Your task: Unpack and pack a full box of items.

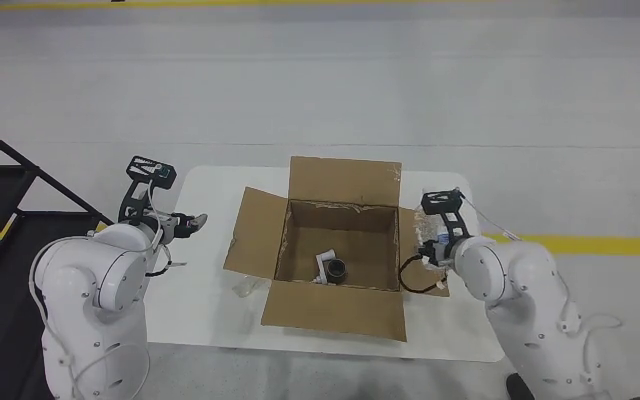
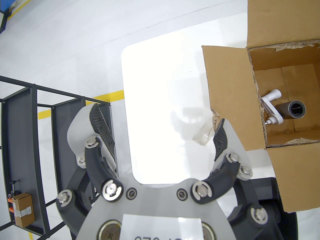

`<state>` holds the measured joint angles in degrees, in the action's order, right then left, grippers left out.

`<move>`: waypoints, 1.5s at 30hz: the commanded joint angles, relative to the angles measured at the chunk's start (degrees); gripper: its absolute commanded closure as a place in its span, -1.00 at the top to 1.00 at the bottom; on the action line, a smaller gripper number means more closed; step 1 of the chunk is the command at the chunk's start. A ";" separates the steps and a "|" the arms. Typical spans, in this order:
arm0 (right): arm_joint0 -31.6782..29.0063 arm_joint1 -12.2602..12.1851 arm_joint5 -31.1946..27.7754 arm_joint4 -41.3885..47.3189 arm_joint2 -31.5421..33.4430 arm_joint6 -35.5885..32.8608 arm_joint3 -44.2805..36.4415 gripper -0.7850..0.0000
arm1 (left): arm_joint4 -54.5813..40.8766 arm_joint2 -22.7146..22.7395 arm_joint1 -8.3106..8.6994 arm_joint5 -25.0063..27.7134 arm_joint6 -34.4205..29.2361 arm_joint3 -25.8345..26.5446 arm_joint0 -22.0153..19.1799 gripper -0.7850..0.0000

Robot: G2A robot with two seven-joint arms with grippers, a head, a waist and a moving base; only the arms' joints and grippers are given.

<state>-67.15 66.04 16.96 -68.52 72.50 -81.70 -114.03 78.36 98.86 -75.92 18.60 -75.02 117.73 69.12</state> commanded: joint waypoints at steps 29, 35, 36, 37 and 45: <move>24.42 14.42 11.66 12.45 -28.04 6.02 45.28 -1.00 | 0.00 0.00 0.00 0.00 0.00 0.00 0.00 1.00; 24.79 16.10 12.75 12.45 -29.23 7.12 48.75 -1.00 | 0.00 0.00 0.00 0.00 0.00 0.00 0.00 1.00; 24.83 16.32 12.85 12.41 -29.28 7.22 49.23 -1.00 | 0.00 0.00 0.00 0.00 0.00 0.00 0.00 1.00; 24.88 16.52 12.97 12.44 -29.27 7.34 49.63 -1.00 | 0.00 0.00 0.00 0.00 0.00 0.00 0.00 1.00; 25.37 17.90 13.43 11.48 -29.07 7.80 52.99 -1.00 | 0.00 0.00 0.00 0.00 0.00 0.00 0.00 1.00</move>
<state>-41.89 83.78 30.38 -56.91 43.34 -73.91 -61.48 78.36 98.86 -75.92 18.60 -75.02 117.73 69.12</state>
